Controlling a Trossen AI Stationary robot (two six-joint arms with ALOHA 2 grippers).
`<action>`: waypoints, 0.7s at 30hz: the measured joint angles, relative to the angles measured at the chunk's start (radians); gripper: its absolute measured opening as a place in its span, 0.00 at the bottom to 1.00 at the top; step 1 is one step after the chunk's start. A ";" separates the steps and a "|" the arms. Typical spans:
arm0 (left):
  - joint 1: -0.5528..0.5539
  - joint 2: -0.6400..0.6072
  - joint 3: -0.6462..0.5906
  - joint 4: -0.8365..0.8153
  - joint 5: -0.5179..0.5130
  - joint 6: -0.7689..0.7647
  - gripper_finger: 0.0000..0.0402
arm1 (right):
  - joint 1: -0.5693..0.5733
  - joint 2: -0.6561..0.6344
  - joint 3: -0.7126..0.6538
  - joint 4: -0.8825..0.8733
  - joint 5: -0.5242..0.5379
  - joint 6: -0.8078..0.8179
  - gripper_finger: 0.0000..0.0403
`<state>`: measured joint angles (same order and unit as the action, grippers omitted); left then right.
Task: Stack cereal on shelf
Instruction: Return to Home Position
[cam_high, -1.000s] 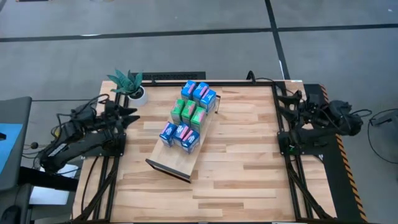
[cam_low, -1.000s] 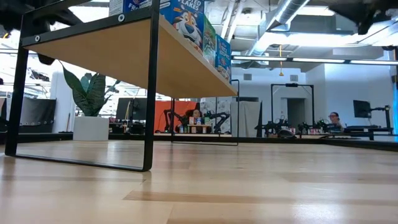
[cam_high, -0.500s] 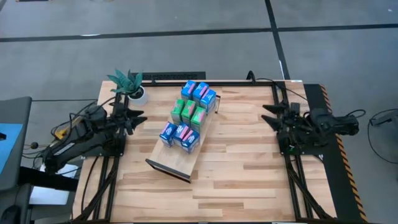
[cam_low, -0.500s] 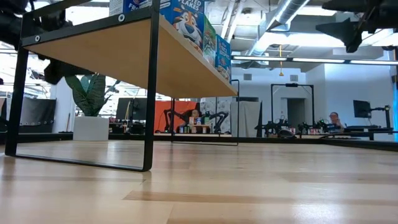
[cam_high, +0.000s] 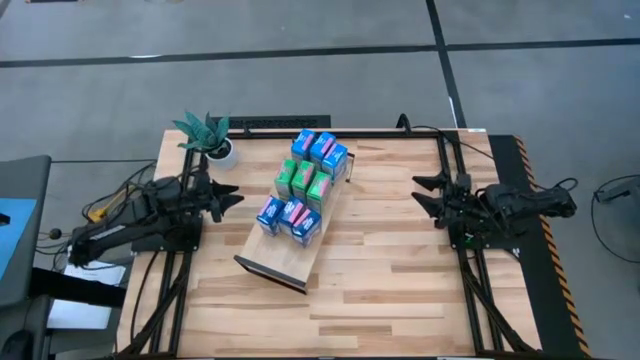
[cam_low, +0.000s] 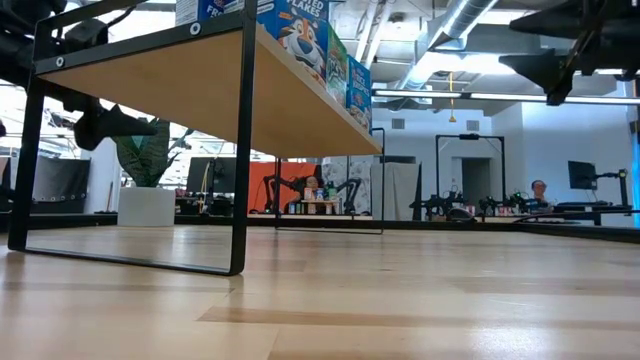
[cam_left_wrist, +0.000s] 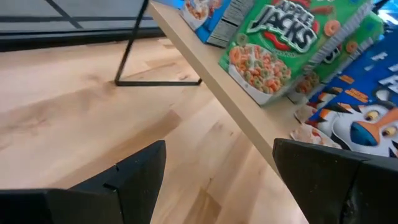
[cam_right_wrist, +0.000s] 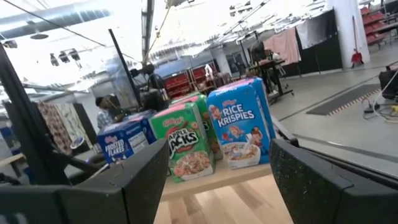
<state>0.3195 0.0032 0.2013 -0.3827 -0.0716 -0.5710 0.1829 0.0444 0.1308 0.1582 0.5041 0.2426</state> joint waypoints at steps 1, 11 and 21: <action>-0.022 0.000 -0.007 0.010 -0.013 -0.002 0.71 | 0.000 0.000 -0.008 0.012 -0.004 -0.004 0.75; -0.236 0.000 -0.109 0.169 -0.150 -0.051 0.71 | -0.002 0.000 -0.056 0.062 -0.002 0.019 0.75; -0.363 0.001 -0.117 0.191 -0.291 -0.002 0.71 | -0.002 0.000 -0.057 0.059 -0.005 0.022 0.75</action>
<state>-0.0437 0.0044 0.0841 -0.1919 -0.3626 -0.5735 0.1814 0.0444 0.0742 0.2170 0.4995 0.2646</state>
